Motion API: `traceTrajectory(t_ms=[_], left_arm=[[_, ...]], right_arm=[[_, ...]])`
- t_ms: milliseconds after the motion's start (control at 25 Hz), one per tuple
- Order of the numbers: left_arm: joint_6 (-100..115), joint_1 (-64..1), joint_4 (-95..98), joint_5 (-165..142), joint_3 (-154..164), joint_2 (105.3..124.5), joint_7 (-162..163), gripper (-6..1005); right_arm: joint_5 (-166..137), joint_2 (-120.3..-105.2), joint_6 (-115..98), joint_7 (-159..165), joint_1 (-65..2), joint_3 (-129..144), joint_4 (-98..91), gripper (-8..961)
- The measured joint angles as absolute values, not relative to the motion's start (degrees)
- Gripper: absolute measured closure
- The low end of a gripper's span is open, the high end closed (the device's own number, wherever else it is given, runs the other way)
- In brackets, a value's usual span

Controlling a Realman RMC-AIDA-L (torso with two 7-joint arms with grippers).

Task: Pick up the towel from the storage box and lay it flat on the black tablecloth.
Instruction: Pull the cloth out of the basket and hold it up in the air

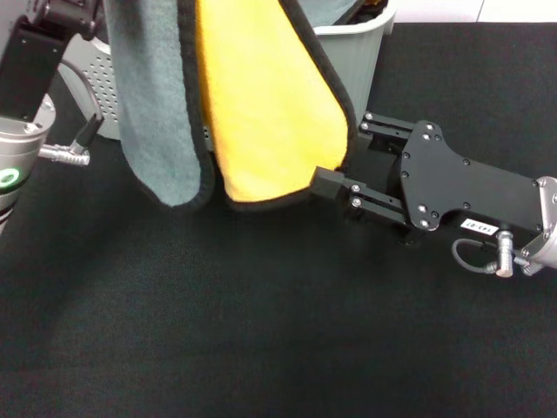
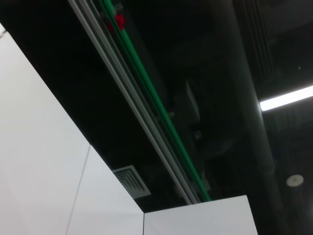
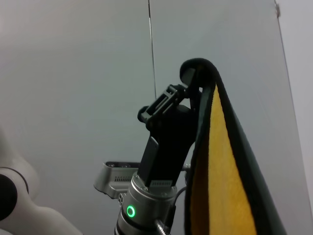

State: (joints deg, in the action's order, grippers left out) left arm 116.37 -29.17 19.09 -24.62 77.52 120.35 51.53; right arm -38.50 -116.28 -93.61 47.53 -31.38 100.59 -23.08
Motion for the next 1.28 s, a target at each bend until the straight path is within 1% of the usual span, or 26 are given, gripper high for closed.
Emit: traceTrajectory(t_ms=[160,360,800,1120,1280], left_arm=[[116.3,-29.1,19.1,-24.5,77.4,120.26,51.5,982],[116.3,-29.0,18.7,-24.5,77.3,120.17,51.4,982],[116.3,-28.7,18.4,-24.4,77.2,120.14,51.3,981],[116.3,-28.5,17.7,-24.4,77.2,120.14,51.3,981],[116.2,-28.4,17.7,-24.4,77.2,120.14,51.3,981]], right_arm=[[-38.5,-116.28,-93.7,47.5,-30.8,100.5,-23.4,449],[-38.5,-116.28,-94.0,47.5,-30.3,100.2,-23.3,651],[-38.4,-116.28,-94.0,47.2,-29.8,100.2,-23.7,709],[-38.4,-116.21,-94.7,47.4,-29.8,100.2,-23.5,821],[-38.4,-116.12,-94.8,47.5,-29.8,100.0,-23.6,820]])
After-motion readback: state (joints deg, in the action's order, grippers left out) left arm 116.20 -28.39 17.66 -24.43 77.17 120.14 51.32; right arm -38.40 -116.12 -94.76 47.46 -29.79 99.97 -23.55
